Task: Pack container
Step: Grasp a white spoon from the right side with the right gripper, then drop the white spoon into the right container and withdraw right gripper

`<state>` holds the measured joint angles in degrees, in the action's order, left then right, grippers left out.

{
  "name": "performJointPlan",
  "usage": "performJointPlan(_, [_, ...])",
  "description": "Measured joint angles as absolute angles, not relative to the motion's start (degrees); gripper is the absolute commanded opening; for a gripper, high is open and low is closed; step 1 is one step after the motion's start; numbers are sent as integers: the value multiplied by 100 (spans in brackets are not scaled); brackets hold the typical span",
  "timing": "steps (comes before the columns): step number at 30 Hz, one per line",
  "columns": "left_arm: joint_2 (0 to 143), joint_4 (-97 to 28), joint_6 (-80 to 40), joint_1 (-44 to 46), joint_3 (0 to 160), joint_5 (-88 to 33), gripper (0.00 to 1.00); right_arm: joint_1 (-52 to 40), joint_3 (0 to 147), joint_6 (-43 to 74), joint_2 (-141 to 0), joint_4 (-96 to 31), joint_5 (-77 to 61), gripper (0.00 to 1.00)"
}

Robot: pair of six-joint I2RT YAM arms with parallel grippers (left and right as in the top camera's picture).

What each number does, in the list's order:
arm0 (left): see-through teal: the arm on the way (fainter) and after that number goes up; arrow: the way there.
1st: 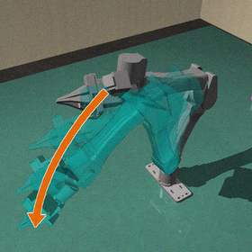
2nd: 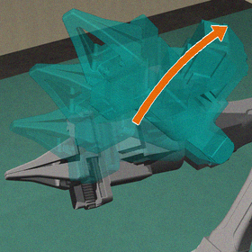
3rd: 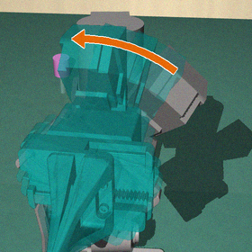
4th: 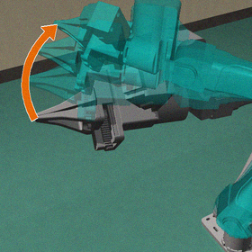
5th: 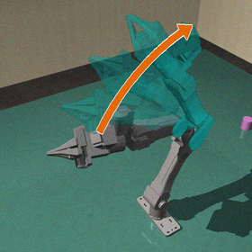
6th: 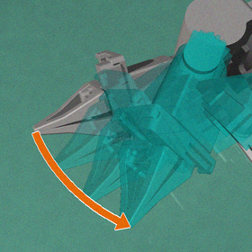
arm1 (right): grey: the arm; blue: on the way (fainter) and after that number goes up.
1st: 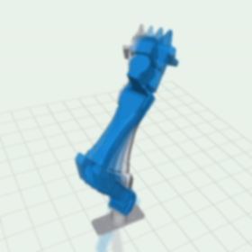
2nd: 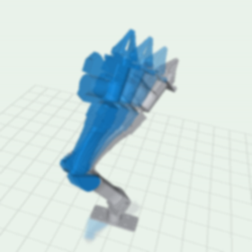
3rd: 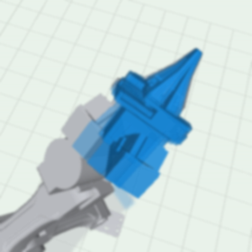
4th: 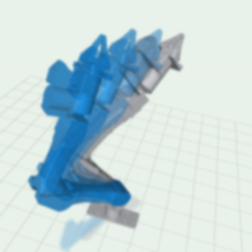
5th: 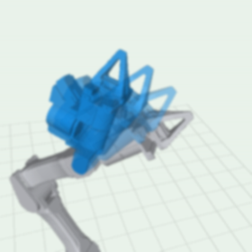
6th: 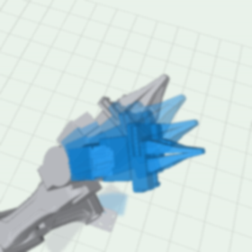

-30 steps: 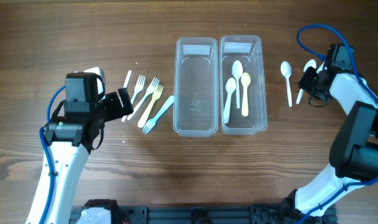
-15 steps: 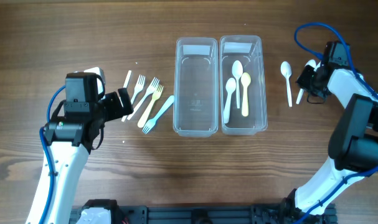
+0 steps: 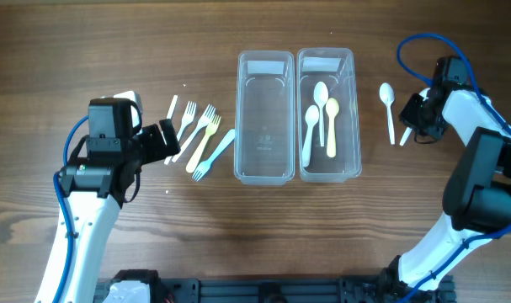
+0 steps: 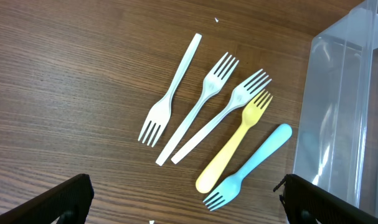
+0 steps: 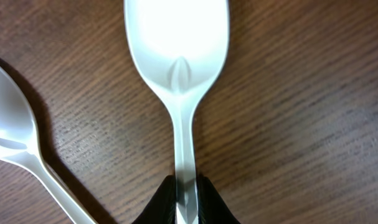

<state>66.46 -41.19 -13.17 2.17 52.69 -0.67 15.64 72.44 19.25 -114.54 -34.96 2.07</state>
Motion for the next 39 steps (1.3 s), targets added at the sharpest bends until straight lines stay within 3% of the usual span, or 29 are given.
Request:
performJointPlan(12, [6646, -4119, -1317, 217, 5269, -67, 100, 1568, 6997, 2032, -11063, -3833, -235, 4])
performJointPlan(23, [6643, -4119, -1317, 217, 5269, -67, 100, 991, 6989, 1855, -7970, -3771, -775, 5])
performJointPlan(34, [6646, -4119, -1317, 217, 5269, -67, 100, -777, 6759, 1597, -8818, -3435, -875, 4])
performJointPlan(35, [6646, -4119, -1317, 217, 5269, -67, 100, -854, 6753, 1597, -9100, -3343, -856, 5])
performJointPlan(39, [6646, -4119, -1317, 217, 5269, -69, 100, -1052, 6657, 1566, -9939, -3212, -851, 33])
